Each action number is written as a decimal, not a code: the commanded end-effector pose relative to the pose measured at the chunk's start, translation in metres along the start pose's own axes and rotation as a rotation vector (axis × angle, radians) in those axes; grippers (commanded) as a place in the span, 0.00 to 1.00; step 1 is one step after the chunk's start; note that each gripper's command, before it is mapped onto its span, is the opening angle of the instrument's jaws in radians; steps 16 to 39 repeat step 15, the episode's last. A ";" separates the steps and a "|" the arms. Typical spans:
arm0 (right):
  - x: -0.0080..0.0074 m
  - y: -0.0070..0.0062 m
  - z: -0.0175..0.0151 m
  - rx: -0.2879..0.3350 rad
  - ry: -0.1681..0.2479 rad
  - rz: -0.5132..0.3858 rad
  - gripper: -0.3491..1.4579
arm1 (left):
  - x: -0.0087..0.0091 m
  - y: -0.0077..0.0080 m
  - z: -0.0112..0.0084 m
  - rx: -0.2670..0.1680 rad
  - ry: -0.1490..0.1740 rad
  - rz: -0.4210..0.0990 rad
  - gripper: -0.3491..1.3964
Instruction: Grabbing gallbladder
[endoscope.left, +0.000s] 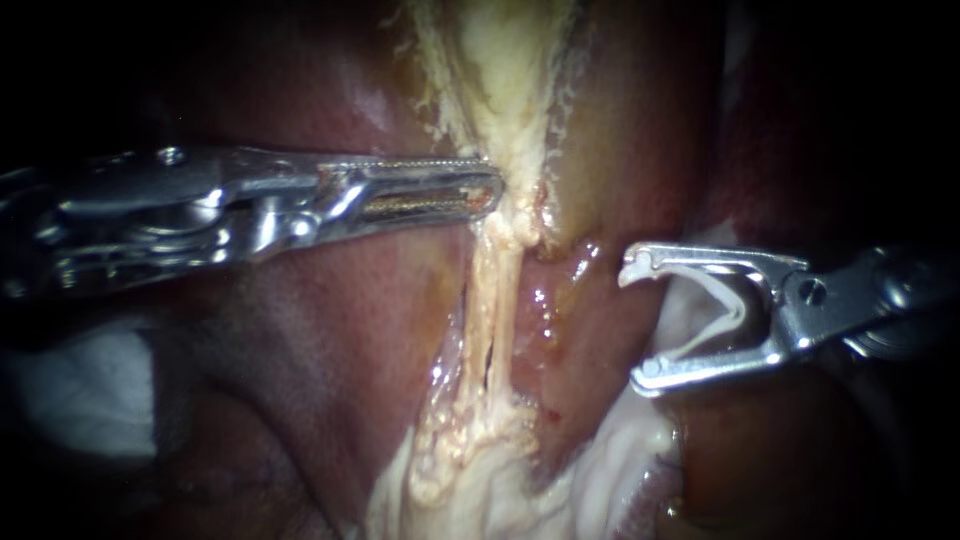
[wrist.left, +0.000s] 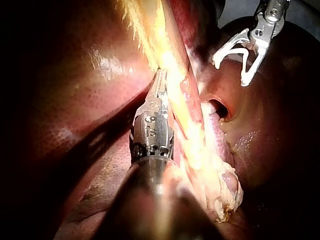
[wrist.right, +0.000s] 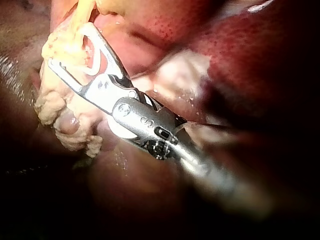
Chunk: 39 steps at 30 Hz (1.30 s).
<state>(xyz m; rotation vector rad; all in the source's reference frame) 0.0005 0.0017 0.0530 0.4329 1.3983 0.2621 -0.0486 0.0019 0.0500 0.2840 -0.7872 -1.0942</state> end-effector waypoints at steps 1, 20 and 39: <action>0.0000 0.0000 0.0000 0.000 0.000 0.000 0.52 | 0.0000 0.0000 -0.0003 0.005 -0.001 -0.005 0.00; 0.0000 0.0000 0.0000 0.000 0.000 0.000 0.52 | 0.0002 -0.0005 -0.0009 0.002 0.004 -0.011 0.00; 0.0000 0.0000 0.0000 0.000 0.000 0.000 0.52 | 0.0002 -0.0005 -0.0009 0.002 0.004 -0.011 0.00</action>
